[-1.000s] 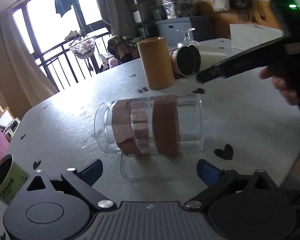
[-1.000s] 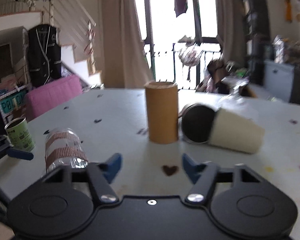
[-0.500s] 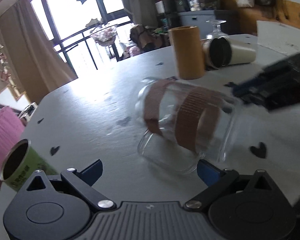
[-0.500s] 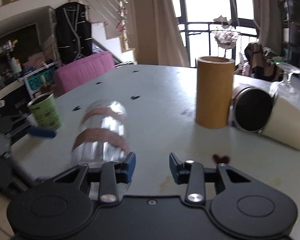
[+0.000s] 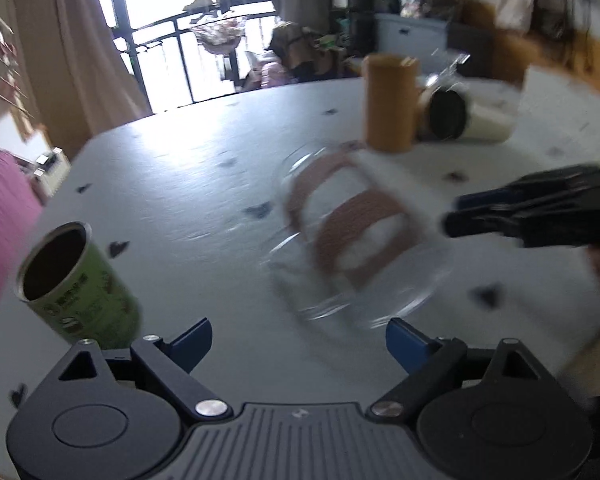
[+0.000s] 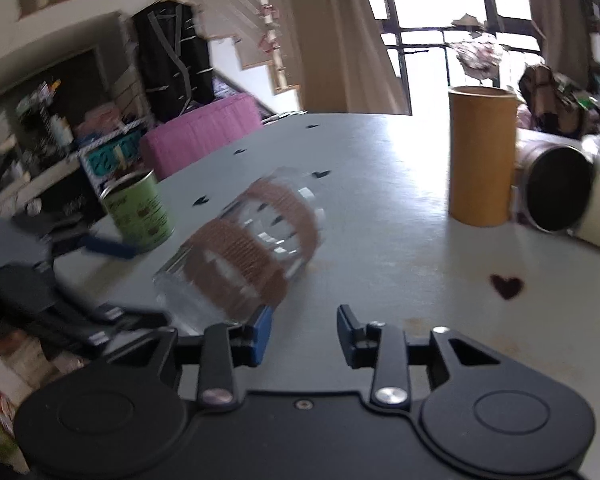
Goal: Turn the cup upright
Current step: 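Rotate the left tool to tip the glass mug upright while the right tool approaches, then lower the upright glass mug onto the table beside the green tin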
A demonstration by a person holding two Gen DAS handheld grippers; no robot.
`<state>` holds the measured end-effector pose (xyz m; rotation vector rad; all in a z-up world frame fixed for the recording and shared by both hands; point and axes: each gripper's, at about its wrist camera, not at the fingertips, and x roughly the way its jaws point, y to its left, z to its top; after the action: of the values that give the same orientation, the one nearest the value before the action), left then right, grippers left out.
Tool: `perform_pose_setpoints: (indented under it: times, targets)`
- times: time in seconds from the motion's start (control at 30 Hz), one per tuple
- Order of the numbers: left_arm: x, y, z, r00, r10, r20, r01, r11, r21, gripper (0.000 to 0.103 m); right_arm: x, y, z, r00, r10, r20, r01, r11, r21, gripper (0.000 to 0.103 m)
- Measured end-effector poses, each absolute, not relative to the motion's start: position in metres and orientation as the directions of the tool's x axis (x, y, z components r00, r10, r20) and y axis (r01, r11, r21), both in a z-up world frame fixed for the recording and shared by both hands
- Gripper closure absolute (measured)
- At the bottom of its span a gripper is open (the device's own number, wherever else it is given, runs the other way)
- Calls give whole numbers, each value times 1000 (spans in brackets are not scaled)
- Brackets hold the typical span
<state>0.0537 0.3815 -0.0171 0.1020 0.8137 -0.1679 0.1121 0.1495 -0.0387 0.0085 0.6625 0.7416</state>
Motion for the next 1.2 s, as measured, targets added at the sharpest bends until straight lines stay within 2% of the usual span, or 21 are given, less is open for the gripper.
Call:
perform_pose_setpoints:
  times: [0.1,0.2,0.33,0.53,0.63,0.67,0.7,0.93,1.1,1.2]
  targets:
    - [58,369,3,653,-191,-733,195,977,-81,10,120,135,-29,573,620,-536,-586,767,262,63]
    - [75,358,10,593,-249,-766,135,968,-211,10,126,127,-22,597,609,-522,-563,782,268,60]
    - [101,351,7,534,-235,-812,-23,956,-292,16,136,120,-17,593,615,-519,-542,782,308,57]
    - [120,346,3,518,-125,-846,-87,976,-198,23,157,126,-10,532,663,-527,-518,747,416,50]
    - [119,344,2,531,-85,-843,-80,986,-150,30,174,130,-12,475,703,-530,-471,711,521,37]
    - [117,343,3,539,-84,-838,-67,988,-142,31,179,132,-14,455,716,-529,-454,698,554,31]
    - [119,342,1,547,-84,-833,-57,989,-138,31,186,134,-17,427,733,-530,-431,680,593,29]
    - [105,338,-6,595,-80,-800,-8,994,-106,31,226,163,-55,228,812,-537,-216,580,785,26]
    - [102,341,-7,612,-93,-785,18,994,-103,31,236,187,-70,173,818,-548,-149,572,807,26]
    - [97,347,-9,632,-108,-767,26,993,-118,31,237,192,-68,173,810,-561,-165,585,794,28]
